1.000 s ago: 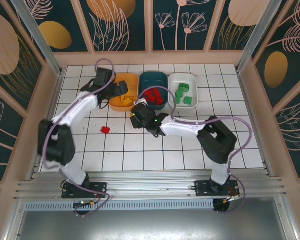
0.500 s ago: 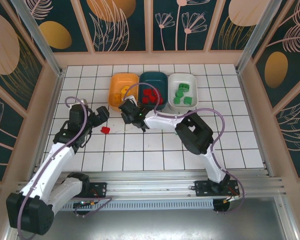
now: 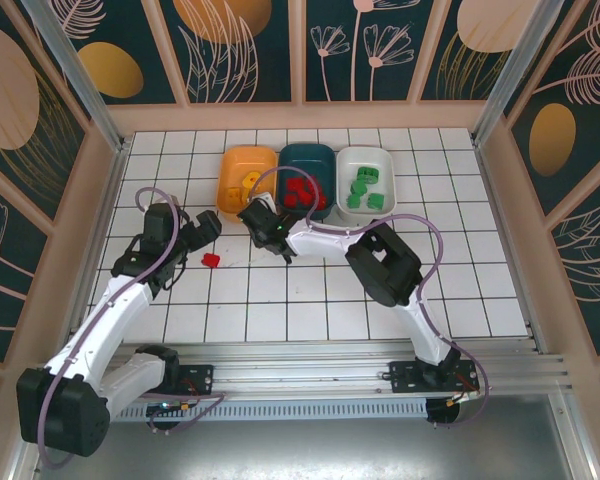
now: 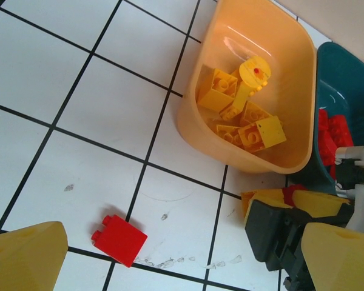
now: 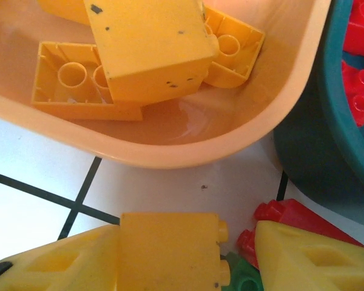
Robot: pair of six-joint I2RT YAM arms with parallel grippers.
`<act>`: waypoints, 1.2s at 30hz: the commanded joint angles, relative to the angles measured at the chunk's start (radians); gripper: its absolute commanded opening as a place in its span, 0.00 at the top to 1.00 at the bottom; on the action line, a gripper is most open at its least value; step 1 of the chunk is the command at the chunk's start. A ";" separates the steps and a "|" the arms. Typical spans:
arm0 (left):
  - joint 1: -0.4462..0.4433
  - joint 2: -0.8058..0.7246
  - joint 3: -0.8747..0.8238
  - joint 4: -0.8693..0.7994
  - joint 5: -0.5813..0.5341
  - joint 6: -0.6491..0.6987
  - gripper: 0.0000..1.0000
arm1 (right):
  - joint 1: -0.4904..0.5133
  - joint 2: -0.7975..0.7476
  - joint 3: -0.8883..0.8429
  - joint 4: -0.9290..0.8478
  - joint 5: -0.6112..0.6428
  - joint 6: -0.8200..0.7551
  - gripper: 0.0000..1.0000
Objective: Sort the legos into containers by color
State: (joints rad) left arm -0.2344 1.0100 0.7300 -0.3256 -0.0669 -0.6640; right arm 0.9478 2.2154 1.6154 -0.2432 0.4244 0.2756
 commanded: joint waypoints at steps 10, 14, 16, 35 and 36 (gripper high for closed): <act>0.007 -0.006 0.014 0.016 -0.007 -0.002 0.01 | 0.007 0.066 0.065 -0.037 -0.080 0.005 0.41; 0.007 -0.002 0.008 0.023 -0.004 -0.001 0.01 | 0.022 0.053 0.044 -0.026 -0.076 0.007 0.43; 0.007 0.003 0.008 0.028 -0.003 -0.002 0.02 | 0.022 0.055 0.044 -0.021 -0.059 0.009 0.49; 0.007 0.010 -0.118 0.064 0.004 -0.208 0.02 | -0.023 -0.125 0.097 0.051 -0.068 -0.046 0.64; 0.007 0.022 -0.121 0.062 0.015 -0.231 0.03 | -0.034 -0.091 0.141 0.042 -0.077 -0.050 0.64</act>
State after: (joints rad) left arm -0.2344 1.0119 0.6250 -0.2939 -0.0990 -0.8120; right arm 0.9554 2.0365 1.6844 -0.1905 0.3683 0.2440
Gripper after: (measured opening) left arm 0.977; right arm 0.422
